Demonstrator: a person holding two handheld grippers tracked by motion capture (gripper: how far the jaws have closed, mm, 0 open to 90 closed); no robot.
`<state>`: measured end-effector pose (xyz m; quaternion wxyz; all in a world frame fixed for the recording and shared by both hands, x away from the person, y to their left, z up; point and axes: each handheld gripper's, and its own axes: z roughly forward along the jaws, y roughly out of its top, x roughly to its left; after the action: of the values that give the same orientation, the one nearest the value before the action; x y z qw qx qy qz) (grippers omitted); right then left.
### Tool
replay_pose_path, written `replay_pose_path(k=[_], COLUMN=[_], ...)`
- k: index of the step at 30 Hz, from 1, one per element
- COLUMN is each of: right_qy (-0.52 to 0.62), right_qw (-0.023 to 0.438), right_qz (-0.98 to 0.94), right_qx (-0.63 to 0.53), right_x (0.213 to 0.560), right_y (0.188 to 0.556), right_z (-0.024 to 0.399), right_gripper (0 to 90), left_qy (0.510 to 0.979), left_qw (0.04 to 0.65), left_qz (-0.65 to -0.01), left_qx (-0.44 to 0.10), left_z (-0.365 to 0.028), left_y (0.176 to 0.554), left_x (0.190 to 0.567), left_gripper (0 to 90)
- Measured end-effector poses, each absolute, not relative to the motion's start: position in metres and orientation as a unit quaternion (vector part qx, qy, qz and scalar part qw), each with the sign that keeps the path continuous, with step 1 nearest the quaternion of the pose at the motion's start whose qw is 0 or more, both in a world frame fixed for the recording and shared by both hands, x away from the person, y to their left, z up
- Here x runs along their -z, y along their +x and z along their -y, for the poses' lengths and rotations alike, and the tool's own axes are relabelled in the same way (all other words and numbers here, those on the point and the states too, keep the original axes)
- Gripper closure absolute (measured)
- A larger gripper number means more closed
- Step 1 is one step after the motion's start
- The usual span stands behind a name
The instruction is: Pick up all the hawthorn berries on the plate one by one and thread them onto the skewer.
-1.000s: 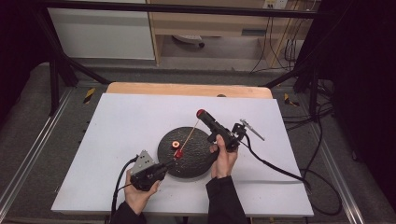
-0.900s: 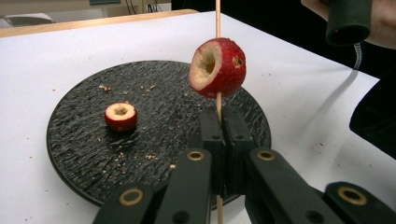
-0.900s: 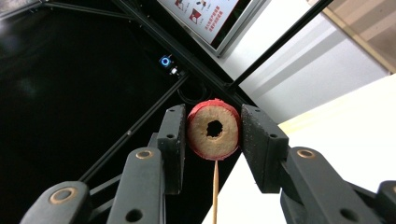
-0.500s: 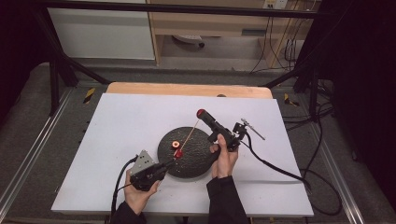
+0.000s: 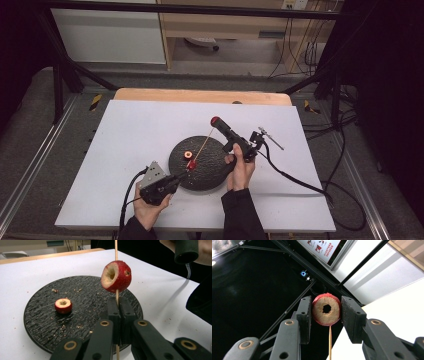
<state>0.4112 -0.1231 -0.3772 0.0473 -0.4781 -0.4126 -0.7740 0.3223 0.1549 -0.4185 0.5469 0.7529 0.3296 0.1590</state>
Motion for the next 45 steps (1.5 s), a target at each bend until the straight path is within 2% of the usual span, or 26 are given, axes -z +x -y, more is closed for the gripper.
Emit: replay_pose_path(k=[23, 45], right_qy=[-0.478, -0.473], right_qw=[0.057, 0.047], right_qz=[0.405, 0.416], right_qx=[0.778, 0.775], right_x=[0.3750, 0.3770], right_y=[0.4103, 0.4100], right_z=[0.1244, 0.1233], right_gripper=[62.2, 62.2], left_qy=[0.749, 0.743], left_qw=[0.551, 0.556], left_qz=[-0.328, -0.335], left_qx=[-0.165, -0.164], left_z=[-0.1543, -0.1529], left_y=[0.3206, 0.3198], left_x=[0.4178, 0.4170], left_gripper=[88.3, 88.3])
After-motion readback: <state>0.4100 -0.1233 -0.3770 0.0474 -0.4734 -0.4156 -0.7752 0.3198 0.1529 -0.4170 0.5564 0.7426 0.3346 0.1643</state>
